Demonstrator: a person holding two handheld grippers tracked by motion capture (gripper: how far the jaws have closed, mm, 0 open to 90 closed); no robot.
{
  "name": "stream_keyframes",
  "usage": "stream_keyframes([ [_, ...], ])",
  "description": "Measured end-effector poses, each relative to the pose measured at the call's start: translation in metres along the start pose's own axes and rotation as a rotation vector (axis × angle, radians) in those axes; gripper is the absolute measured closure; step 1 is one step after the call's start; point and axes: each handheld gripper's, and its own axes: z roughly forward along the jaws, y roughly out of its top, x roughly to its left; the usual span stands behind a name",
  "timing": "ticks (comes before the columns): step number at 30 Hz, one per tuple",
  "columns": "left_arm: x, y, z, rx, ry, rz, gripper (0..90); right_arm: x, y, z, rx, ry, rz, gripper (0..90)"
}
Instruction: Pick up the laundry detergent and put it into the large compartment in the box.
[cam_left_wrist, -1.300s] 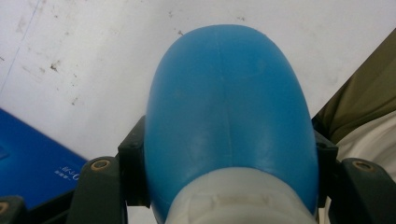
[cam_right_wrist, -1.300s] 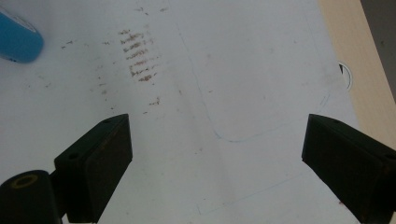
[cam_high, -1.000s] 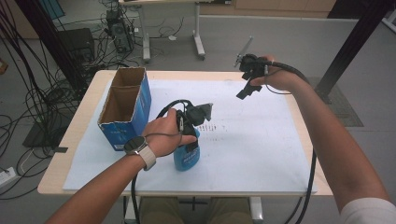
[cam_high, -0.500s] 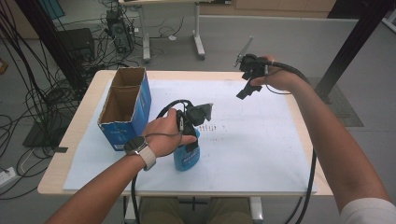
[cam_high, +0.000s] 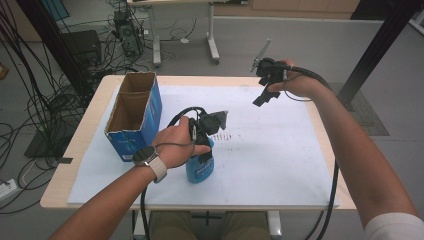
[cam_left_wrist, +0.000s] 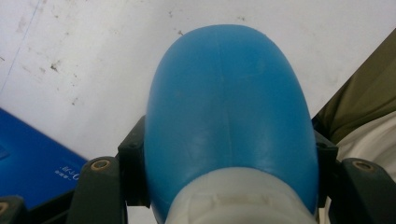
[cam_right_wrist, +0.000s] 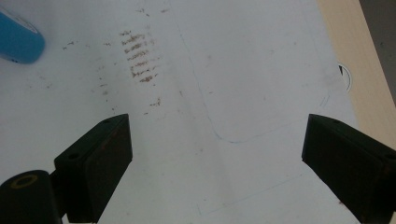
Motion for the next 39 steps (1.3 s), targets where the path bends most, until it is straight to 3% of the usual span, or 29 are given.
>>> stream_keyframes([
  [39,0.0001,-0.0002,-0.0001,0.000,-0.001,0.001,37.3,0.0015,0.0016,0.0018,0.005,0.003,0.001,8.4],
])
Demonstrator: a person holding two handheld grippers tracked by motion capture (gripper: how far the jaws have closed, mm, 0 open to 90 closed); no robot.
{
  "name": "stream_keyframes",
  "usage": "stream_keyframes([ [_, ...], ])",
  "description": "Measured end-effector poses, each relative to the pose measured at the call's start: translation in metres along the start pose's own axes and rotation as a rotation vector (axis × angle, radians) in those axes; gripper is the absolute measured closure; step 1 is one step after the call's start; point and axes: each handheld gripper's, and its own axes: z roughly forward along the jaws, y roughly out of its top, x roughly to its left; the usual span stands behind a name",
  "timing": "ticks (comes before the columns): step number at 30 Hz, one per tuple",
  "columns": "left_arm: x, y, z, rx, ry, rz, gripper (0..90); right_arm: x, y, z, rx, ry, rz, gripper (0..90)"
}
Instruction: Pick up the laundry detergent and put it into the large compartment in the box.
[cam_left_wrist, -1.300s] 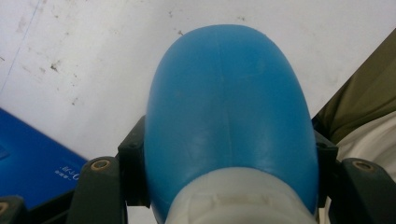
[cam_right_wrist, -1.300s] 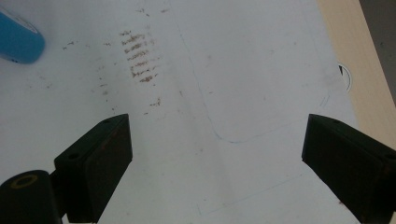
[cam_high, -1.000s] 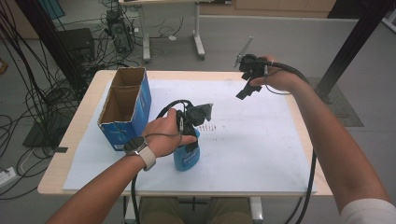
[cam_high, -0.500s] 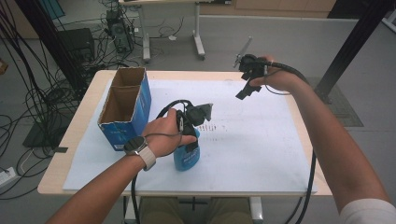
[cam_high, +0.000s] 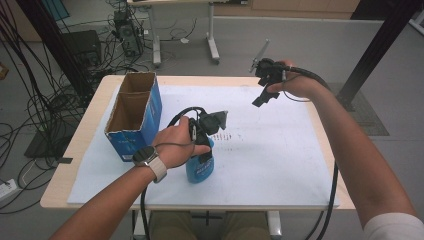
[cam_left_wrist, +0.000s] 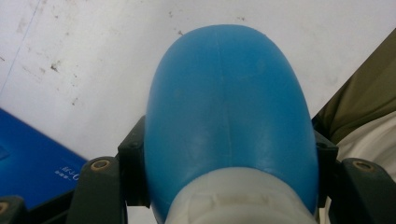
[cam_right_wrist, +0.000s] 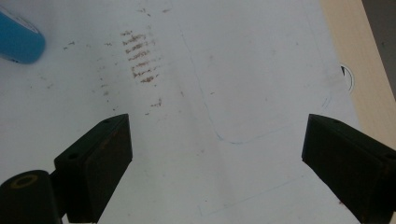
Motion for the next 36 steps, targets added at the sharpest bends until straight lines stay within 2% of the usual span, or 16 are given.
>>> stream_keyframes([
  [36,0.0000,-0.0002,0.0000,-0.003,0.000,0.004,37.3,0.0000,-0.0006,0.0004,-0.003,-0.001,-0.002,8.4],
])
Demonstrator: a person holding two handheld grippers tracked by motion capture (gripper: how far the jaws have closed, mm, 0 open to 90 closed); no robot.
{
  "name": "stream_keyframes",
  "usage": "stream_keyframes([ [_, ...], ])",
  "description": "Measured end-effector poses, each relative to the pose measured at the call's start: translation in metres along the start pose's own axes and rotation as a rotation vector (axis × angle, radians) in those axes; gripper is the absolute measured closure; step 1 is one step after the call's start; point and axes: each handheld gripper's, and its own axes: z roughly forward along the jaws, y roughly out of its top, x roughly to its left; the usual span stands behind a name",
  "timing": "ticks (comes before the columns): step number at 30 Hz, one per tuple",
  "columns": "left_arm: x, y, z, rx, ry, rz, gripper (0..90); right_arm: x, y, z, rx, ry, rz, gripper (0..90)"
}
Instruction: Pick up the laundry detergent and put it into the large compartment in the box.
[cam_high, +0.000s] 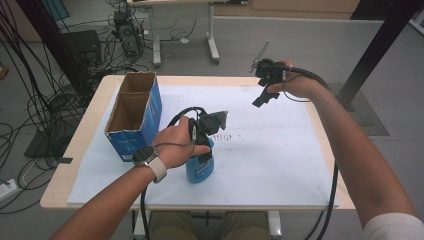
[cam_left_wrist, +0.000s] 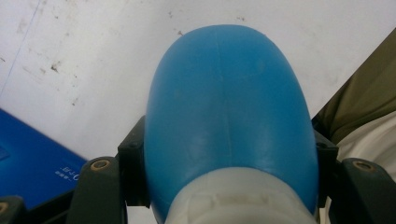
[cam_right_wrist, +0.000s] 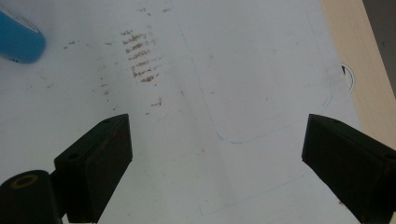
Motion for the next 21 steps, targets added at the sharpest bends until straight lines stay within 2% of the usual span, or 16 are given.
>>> stream_keyframes([
  [18,0.0002,-0.0030,-0.0015,-0.011,-0.006,0.015,37.8,0.0020,-0.0023,-0.0018,-0.007,-0.001,0.000,8.4],
  [21,-0.0009,-0.0040,-0.0070,-0.011,-0.008,0.017,37.9,0.0019,-0.0037,-0.0025,-0.006,-0.003,0.001,8.4],
])
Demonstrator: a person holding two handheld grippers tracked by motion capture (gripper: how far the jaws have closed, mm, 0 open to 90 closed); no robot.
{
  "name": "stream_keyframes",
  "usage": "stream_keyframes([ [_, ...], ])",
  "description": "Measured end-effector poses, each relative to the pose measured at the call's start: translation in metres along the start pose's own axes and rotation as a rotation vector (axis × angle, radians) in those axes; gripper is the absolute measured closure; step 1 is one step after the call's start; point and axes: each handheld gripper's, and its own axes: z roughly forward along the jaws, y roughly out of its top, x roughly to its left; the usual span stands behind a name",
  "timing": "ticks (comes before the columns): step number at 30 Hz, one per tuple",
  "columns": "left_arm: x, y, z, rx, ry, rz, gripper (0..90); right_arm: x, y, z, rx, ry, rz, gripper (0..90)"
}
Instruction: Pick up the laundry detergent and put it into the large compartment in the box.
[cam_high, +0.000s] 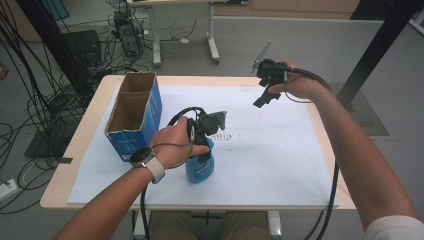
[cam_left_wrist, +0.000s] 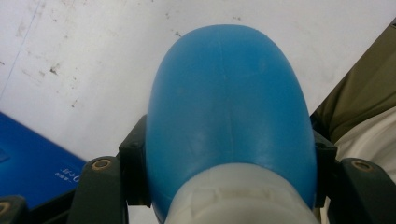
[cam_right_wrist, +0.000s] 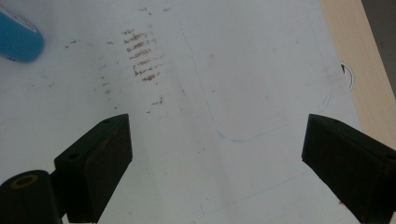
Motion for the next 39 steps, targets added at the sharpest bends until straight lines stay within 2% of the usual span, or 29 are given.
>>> stream_keyframes([
  [2,0.001,-0.001,-0.010,-0.011,-0.008,-0.011,37.9,0.001,-0.001,-0.001,-0.001,0.000,0.003,8.4],
  [6,0.005,-0.005,-0.042,-0.017,-0.020,-0.047,37.8,0.001,-0.004,-0.003,-0.005,-0.004,0.003,8.4],
  [7,0.005,-0.005,-0.042,-0.017,-0.020,-0.047,37.9,0.001,-0.004,-0.003,-0.005,-0.004,0.003,8.4],
  [11,0.012,-0.006,-0.082,-0.020,0.001,-0.099,37.8,0.003,-0.005,-0.006,-0.014,-0.010,0.010,8.4],
  [12,0.012,-0.006,-0.082,-0.020,0.001,-0.099,37.8,0.003,-0.005,-0.006,-0.014,-0.010,0.010,8.4],
  [15,0.018,-0.008,-0.107,-0.029,0.015,-0.151,37.8,0.006,-0.005,-0.008,-0.016,-0.011,0.005,8.4],
  [20,0.024,-0.008,-0.132,-0.034,0.044,-0.194,37.8,0.008,-0.005,-0.011,-0.026,-0.017,0.005,8.4],
  [28,0.040,-0.009,-0.163,-0.058,0.040,-0.266,37.9,0.012,-0.007,-0.017,-0.036,-0.032,0.010,8.7],
  [29,0.040,-0.009,-0.163,-0.058,0.040,-0.266,37.9,0.012,-0.007,-0.017,-0.036,-0.032,0.010,8.7],
  [34,0.051,-0.007,-0.176,-0.041,0.069,-0.306,37.9,0.015,-0.009,-0.018,-0.038,-0.032,0.014,8.7],
  [39,0.063,-0.007,-0.187,-0.032,0.068,-0.346,37.9,0.016,-0.007,-0.017,-0.042,-0.029,0.008,8.7],
])
